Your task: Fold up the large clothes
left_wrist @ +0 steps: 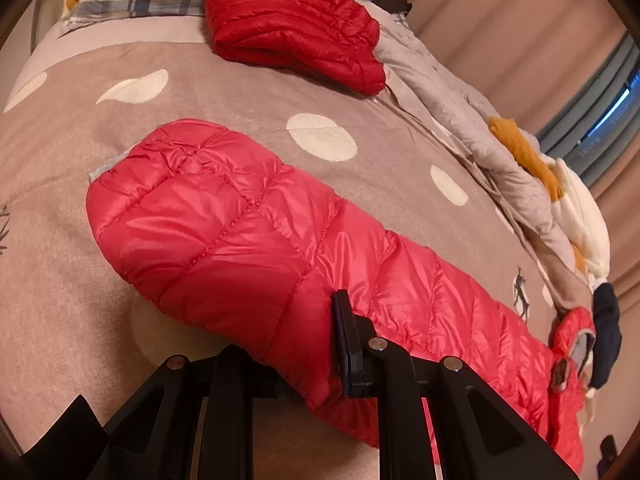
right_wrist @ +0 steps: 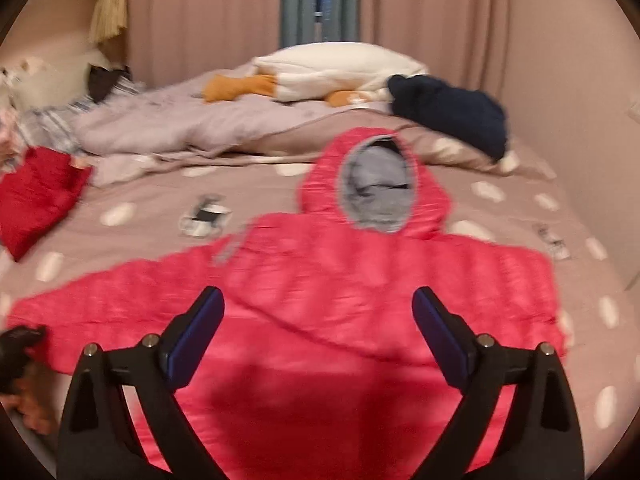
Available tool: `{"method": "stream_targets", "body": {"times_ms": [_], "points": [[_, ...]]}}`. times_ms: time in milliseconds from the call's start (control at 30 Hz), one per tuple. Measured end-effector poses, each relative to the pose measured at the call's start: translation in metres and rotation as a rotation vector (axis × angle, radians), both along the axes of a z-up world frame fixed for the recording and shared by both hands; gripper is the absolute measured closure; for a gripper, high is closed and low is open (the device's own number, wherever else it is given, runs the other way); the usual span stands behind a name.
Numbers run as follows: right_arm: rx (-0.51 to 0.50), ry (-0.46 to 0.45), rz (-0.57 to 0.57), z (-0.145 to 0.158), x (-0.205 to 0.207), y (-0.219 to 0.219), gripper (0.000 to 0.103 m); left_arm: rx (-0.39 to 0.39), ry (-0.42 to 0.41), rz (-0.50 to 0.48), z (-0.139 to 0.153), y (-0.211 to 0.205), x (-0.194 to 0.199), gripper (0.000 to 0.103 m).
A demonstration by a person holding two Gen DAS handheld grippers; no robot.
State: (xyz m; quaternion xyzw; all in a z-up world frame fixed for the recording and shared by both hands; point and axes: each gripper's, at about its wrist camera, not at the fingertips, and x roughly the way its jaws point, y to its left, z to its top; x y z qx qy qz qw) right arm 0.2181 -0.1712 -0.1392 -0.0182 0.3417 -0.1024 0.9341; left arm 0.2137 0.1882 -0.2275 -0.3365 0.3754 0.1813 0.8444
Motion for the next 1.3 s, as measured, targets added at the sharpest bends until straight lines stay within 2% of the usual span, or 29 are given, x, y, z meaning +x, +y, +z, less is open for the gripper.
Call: {"method": "stream_targets", "body": {"times_ms": [133,333,400,533,900,1033,1100,1233,1300], "points": [[-0.100,0.024,-0.031,0.000,0.003,-0.019,0.007,0.001,0.003,0.004,0.000,0.000,0.001,0.087],[-0.146,-0.005,-0.072,0.005,0.000,-0.047,0.006,-0.007,0.006,0.012,-0.001,0.002,0.002,0.085],[-0.120,0.009,-0.103,0.003,0.001,-0.058,0.005,-0.006,0.010,0.013,0.000,0.002,0.001,0.084],[0.000,0.044,-0.125,-0.008,0.000,-0.080,0.005,0.002,0.010,0.015,-0.001,0.003,0.003,0.084],[0.036,0.072,-0.179,-0.028,-0.003,-0.112,0.005,0.065,0.030,0.033,-0.002,-0.006,0.008,0.083],[0.073,0.084,-0.208,-0.035,0.001,-0.133,0.001,0.102,0.043,0.039,-0.003,-0.010,0.011,0.082],[0.119,0.115,-0.207,-0.044,0.011,-0.143,0.001,0.121,0.048,0.040,-0.003,-0.013,0.011,0.082],[0.108,0.178,-0.244,-0.069,0.026,-0.148,0.001,0.133,0.055,0.052,-0.003,-0.014,0.012,0.082],[0.094,0.150,-0.247,-0.075,0.020,-0.144,0.000,0.140,0.056,0.060,-0.004,-0.015,0.012,0.081]]}}
